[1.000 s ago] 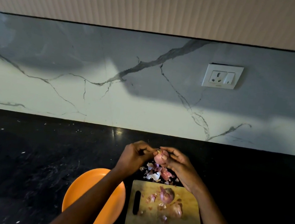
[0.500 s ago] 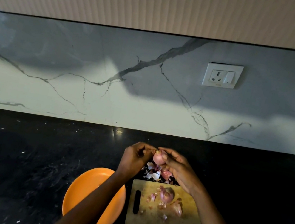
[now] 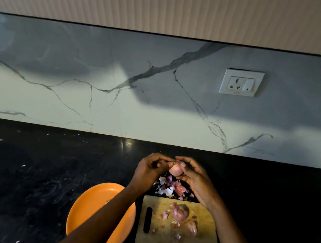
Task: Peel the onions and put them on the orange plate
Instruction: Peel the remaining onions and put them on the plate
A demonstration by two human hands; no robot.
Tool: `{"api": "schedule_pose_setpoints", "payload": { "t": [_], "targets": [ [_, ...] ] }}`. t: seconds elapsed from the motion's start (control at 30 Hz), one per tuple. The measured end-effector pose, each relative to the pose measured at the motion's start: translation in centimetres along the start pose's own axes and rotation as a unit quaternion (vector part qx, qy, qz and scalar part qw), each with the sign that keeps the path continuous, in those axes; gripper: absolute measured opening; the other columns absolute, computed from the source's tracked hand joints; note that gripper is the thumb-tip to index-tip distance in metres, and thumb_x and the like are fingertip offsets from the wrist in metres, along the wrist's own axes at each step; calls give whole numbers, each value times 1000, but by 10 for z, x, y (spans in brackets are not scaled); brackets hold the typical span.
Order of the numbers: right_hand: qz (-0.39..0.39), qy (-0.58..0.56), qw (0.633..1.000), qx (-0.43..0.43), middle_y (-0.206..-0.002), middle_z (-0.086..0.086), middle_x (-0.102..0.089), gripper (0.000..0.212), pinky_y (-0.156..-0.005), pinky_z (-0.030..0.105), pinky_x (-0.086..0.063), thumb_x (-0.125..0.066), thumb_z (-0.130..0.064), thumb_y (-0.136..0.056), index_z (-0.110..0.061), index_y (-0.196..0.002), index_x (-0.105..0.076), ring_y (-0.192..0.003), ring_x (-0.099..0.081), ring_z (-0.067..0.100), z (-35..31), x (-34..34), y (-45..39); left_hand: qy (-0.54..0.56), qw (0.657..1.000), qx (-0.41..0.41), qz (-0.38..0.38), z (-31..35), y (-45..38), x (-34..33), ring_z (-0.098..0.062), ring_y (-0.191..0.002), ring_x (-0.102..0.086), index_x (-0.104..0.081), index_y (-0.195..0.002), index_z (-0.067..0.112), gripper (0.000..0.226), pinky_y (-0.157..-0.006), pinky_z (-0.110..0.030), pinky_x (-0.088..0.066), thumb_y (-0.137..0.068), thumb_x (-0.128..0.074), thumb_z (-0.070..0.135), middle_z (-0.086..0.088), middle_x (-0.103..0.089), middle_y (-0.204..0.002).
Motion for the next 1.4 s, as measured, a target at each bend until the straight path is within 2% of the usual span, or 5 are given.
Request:
{"api": "schedule_pose_setpoints", "payload": {
  "t": [0.37,0.47,0.6,1.03,1.4],
  "targets": [
    [19,-25,999,-2,-124,13,-68,25,-88,33,-56,-49,-10,-103,-8,-124,-62,-111,-66,26,4,0,1,70,993,86,42,-3,1,-6,-10,-75,-65,-67,-95,11,26,-74,-30,-54,-106,-46,23,-4,-69,-84],
    [15,-24,999,16,-124,10,-68,25,-95,38,-55,-53,-12,-101,-9,-124,-63,-115,-66,25,1,-2,3,20,997,73,9,-2,1,-6,-8,-93,-68,-66,-111,17,15,-83,-26,-54,-101,-58,24,0,-71,-103],
    [34,-33,998,38,-122,11,-68,20,-88,37,-57,-59,-13,-98,-11,-117,-64,-111,-68,24,-3,-5,3,-32,998,25,-47,-2,2,-7,-1,-113,-62,-59,-132,18,50,-93,-17,-50,-86,-78,16,7,-67,-123],
    [58,84,990,100,-92,-3,-77,16,-83,20,-52,-76,-3,-82,-18,-89,-77,-93,-69,8,-10,-1,-5,-135,990,-18,-35,2,2,6,8,-112,-58,-61,-123,39,58,-94,-8,-43,-76,-85,15,17,-64,-119],
    [128,104,981,102,-89,-5,-73,13,-78,16,-49,-60,-19,-99,-18,-96,-72,-86,-64,-1,-6,4,-5,-34,996,19,-79,9,4,1,8,-112,-61,-60,-134,7,55,-89,-11,-47,-82,-76,-3,6,-65,-125]
  ]
}}
Point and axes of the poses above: each hand's wrist, its own y-axis away from the middle knuckle, its own x-axis out of the back of the hand, z = x × y, the point moved 2 cm from there along -y, towards the middle knuckle
